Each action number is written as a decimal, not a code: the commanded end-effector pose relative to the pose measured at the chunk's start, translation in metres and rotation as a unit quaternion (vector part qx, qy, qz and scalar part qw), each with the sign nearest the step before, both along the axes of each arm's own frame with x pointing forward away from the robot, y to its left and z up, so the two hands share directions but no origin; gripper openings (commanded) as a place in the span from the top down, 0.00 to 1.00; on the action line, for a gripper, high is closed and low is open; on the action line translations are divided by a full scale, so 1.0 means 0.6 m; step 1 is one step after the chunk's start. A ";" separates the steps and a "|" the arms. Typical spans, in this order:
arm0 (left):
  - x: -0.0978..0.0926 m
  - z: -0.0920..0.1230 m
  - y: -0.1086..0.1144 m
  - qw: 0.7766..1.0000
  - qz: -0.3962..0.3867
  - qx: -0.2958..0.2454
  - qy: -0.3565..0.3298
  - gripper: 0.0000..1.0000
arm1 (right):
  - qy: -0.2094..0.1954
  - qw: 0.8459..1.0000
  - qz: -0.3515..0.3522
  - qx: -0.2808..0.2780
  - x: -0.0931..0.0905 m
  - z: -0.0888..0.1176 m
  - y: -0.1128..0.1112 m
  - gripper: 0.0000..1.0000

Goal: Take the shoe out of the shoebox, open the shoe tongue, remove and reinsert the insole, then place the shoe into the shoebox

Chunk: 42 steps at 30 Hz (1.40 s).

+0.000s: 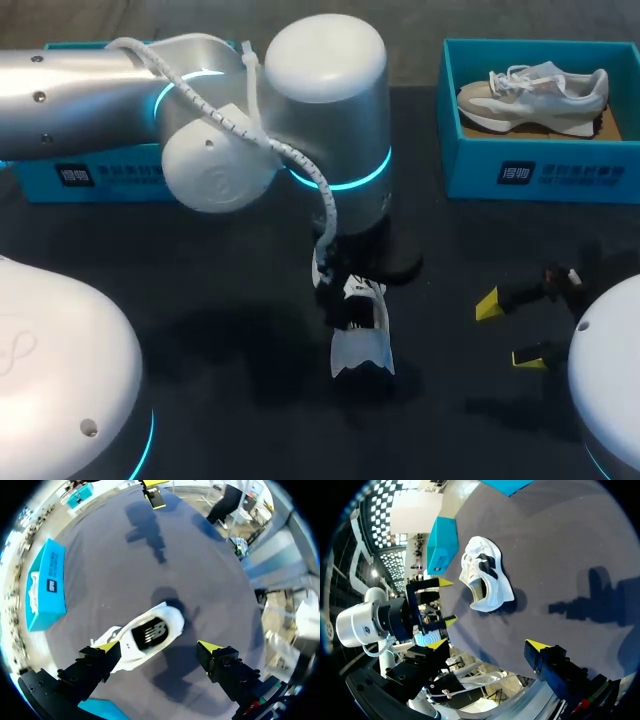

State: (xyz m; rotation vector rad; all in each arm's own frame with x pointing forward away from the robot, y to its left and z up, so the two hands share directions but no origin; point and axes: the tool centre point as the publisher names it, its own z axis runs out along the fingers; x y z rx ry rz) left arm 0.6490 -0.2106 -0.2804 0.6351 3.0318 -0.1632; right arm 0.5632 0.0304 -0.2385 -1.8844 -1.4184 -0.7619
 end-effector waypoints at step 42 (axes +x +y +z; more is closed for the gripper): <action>-0.069 -0.166 -0.029 0.980 0.188 0.045 0.055 0.00 | 0.000 1.000 -0.001 -0.002 -0.002 0.001 0.001 0.00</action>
